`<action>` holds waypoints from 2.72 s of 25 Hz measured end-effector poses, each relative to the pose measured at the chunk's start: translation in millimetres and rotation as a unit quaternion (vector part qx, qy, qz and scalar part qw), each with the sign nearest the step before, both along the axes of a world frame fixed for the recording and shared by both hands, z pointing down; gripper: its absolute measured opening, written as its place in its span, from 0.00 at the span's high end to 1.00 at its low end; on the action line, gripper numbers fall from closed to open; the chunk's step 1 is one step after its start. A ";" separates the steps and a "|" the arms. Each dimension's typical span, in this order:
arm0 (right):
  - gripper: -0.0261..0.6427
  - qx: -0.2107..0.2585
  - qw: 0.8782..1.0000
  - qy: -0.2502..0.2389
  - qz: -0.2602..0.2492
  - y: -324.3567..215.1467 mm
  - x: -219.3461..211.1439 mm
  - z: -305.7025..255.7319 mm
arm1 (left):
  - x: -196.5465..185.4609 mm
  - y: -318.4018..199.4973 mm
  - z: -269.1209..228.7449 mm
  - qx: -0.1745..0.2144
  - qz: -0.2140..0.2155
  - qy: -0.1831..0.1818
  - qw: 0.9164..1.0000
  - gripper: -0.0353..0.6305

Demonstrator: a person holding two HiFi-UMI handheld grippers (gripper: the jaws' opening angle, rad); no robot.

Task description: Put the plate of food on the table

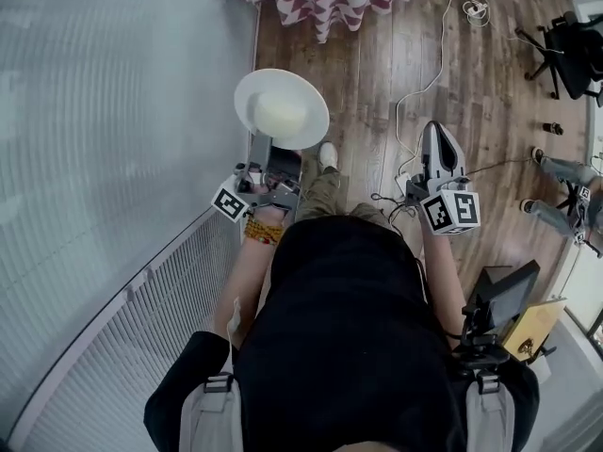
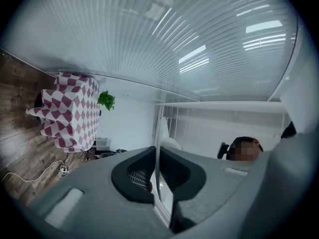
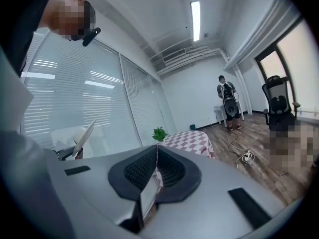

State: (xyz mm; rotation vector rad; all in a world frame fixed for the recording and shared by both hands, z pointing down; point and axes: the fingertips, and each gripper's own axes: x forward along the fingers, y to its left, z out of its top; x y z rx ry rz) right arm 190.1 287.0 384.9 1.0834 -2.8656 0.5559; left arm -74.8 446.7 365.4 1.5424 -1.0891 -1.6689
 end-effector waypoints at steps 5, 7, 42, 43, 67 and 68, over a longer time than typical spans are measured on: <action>0.94 0.039 0.999 0.014 -0.011 -0.1 -7.7 -28.4 | -16.4 0.9 0.2 0.005 -0.017 0.023 1.000 0.92; 0.94 0.046 0.999 0.020 -0.007 -5.1 -8.1 -32.7 | -20.1 -1.9 1.5 0.008 -0.018 0.024 1.000 0.92; 0.94 0.044 0.986 0.019 -0.157 -268.6 -227.1 -5.6 | -145.7 -218.1 20.2 -0.073 -0.123 0.008 0.990 0.92; 0.94 0.040 0.987 0.019 -0.153 -277.5 -227.5 -2.6 | -150.2 -227.3 20.6 -0.075 -0.121 0.006 0.990 0.92; 0.94 -0.037 0.998 0.029 0.038 -460.0 -125.6 50.6 | -143.7 -542.6 -1.7 -0.065 0.038 -0.042 0.996 0.92; 0.94 -0.043 0.998 0.031 0.043 -465.3 -124.6 55.1 | -146.7 -555.5 -2.4 -0.064 0.042 -0.043 0.996 0.92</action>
